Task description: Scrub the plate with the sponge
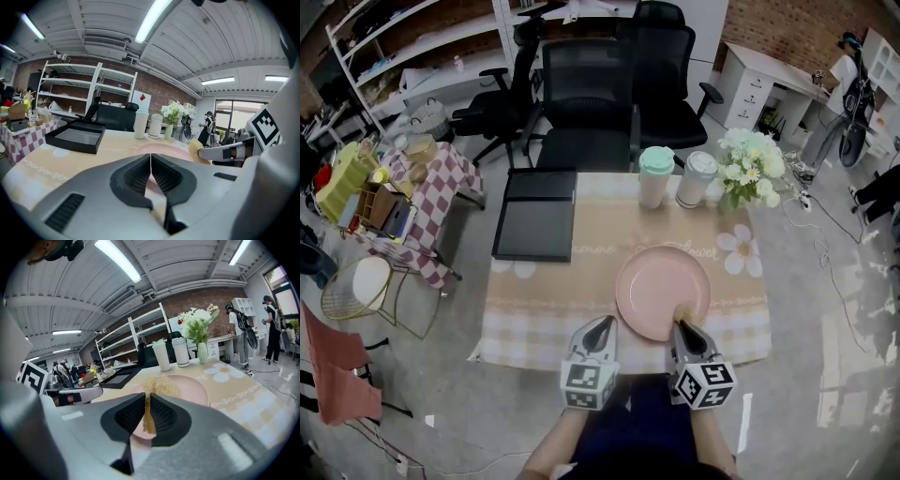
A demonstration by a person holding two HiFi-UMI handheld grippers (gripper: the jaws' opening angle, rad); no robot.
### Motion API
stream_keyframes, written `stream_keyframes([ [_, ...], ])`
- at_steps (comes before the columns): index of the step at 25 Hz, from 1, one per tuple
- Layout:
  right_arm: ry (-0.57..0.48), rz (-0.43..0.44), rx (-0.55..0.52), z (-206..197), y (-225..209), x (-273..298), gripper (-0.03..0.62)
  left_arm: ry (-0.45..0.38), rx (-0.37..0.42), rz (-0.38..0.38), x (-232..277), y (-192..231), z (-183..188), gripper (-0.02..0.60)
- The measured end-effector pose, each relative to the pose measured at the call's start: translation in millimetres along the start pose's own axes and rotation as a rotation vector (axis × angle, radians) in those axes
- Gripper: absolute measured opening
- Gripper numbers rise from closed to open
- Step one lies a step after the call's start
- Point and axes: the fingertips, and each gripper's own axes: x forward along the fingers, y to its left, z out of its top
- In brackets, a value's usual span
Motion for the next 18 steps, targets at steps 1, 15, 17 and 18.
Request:
stream_keyframes([
  [1, 0.004, 0.009, -0.006, 2, 0, 2, 0.035, -0.002, -0.004, 0.007, 1, 1, 1, 0.012],
  [15, 0.069, 0.122, -0.049, 18, -12, 27, 0.035, 0.015, -0.034, 0.094, 21, 0, 3, 0.012],
  [17, 0.071, 0.131, -0.052, 21, -13, 30, 0.035, 0.017, -0.039, 0.1, 23, -1, 4, 0.012],
  [18, 0.074, 0.137, -0.053, 21, -14, 32, 0.035, 0.019, -0.042, 0.102, 24, -1, 5, 0.012],
])
